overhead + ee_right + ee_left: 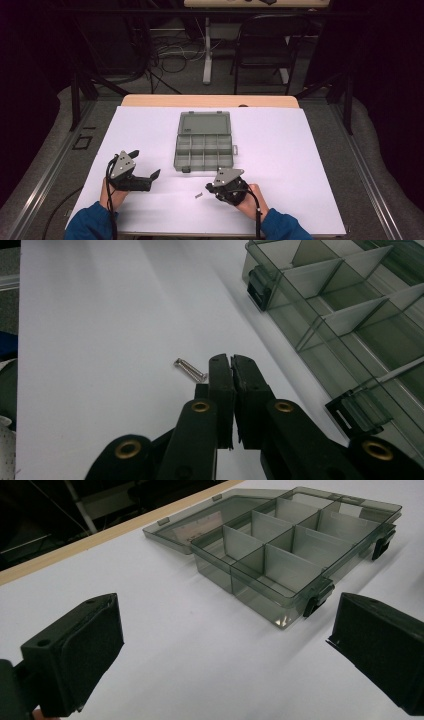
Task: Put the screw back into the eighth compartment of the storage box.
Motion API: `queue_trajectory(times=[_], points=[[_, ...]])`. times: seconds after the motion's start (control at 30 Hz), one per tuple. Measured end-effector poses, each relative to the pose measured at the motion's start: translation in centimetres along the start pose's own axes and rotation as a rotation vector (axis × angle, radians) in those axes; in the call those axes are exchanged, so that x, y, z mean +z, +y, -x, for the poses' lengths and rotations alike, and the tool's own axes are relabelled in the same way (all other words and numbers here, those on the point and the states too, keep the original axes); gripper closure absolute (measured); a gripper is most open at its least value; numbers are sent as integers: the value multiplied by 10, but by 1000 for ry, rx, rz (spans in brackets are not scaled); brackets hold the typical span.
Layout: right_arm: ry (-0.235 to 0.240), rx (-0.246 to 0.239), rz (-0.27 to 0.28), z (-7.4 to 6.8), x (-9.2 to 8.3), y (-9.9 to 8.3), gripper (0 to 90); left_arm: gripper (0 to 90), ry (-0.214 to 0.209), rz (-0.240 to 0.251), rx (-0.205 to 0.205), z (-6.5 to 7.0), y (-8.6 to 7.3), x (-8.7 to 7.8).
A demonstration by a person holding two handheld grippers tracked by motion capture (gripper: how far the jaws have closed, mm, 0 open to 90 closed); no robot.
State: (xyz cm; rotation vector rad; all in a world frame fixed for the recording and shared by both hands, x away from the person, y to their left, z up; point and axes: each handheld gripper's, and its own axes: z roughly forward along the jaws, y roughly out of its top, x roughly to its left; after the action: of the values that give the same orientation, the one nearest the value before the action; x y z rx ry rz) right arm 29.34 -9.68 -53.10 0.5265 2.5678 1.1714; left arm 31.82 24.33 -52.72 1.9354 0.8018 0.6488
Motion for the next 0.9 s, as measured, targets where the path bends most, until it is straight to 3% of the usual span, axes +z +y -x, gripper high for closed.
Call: queue_trajectory(times=[0.9], points=[[-76, 31, 40, 15, -19, -1, 876, 0, 1, 4, -1, -1, 0, 0]])
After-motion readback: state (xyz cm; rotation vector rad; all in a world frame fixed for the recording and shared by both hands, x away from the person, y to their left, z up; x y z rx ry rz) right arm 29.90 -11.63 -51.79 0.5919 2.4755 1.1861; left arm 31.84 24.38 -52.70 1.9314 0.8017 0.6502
